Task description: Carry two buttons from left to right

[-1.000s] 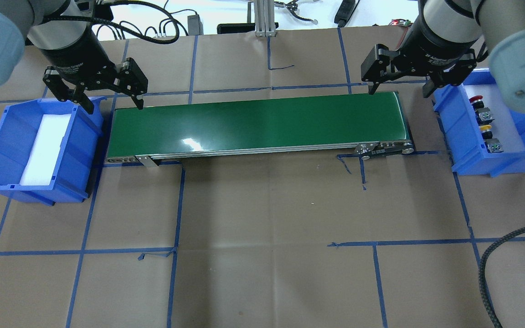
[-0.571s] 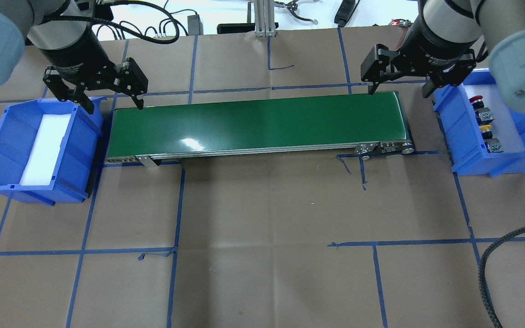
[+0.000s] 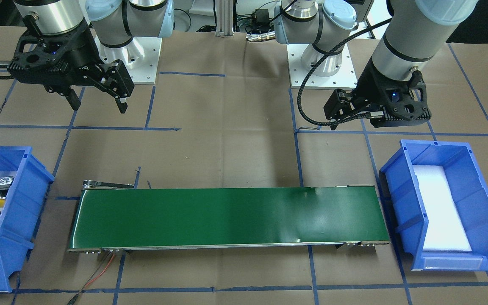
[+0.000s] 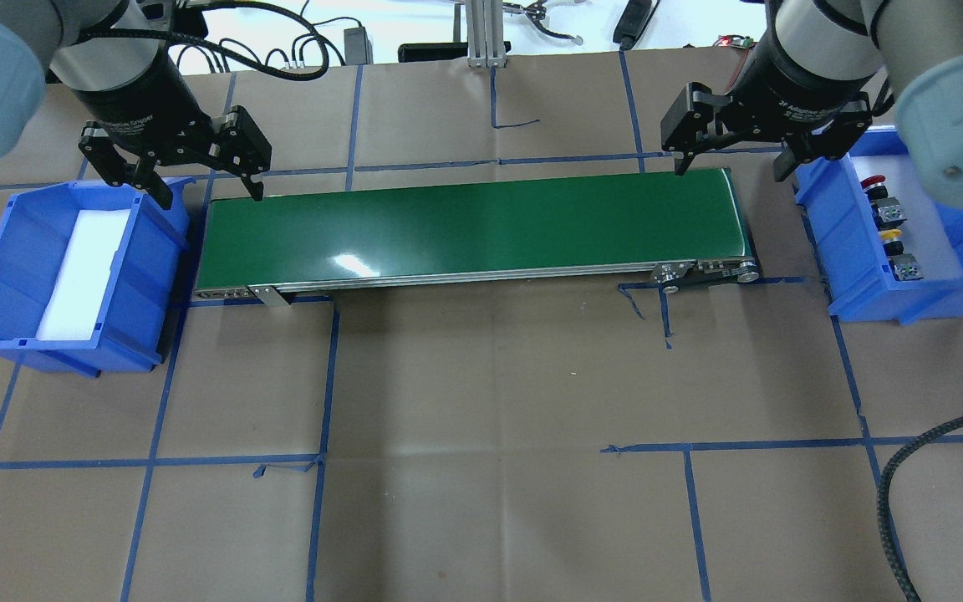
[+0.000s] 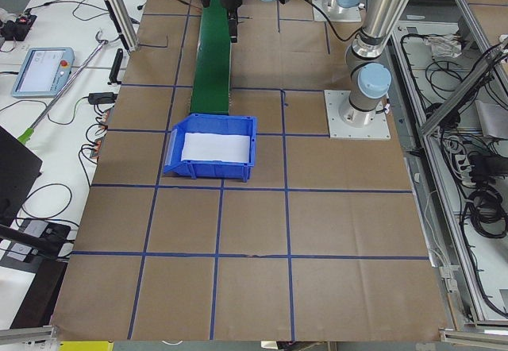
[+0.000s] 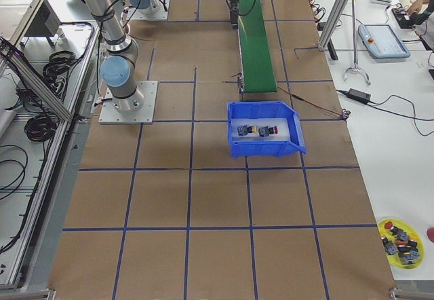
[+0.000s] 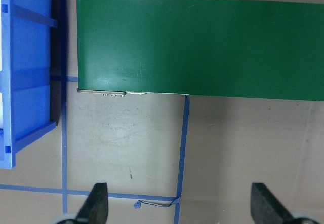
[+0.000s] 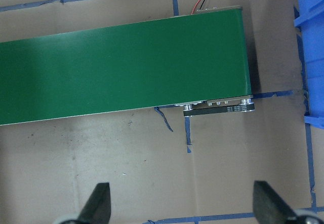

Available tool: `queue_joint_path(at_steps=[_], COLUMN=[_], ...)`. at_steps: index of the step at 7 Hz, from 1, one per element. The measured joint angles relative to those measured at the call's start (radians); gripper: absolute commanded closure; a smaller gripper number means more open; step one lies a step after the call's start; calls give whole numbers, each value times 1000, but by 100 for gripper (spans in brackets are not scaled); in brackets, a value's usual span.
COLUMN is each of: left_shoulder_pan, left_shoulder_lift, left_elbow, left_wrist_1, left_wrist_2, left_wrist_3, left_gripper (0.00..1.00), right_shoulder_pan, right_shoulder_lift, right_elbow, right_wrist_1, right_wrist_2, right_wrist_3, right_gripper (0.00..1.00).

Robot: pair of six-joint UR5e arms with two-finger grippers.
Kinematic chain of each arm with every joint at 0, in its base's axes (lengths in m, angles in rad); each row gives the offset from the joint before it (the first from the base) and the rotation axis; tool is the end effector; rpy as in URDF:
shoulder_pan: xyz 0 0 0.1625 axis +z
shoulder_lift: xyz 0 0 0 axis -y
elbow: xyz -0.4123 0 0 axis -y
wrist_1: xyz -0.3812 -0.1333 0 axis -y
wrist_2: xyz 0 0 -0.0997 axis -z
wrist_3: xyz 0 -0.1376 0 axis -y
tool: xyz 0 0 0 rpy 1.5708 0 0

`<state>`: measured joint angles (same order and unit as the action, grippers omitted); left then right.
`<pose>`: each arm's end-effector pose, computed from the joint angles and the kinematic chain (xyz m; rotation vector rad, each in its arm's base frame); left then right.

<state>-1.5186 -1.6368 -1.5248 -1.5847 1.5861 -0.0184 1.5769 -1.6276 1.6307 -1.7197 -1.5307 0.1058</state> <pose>-0.1048 -0.5095 0.4254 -0.1099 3.1245 0.0534 0.1417 -0.4756 0.4514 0.1492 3.0820 -0.2215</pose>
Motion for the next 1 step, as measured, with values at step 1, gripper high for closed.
queue_joint_path(at_steps=[1], left_shoulder_pan=[0], left_shoulder_lift=[0], left_elbow=[0], left_wrist_1=[0], left_wrist_2=[0], left_wrist_3=[0], left_gripper=[0], right_shoulder_pan=[0], right_shoulder_lift=[0], right_elbow=[0], right_wrist_1=[0], right_wrist_2=[-1], right_wrist_3=[0], right_gripper=[0])
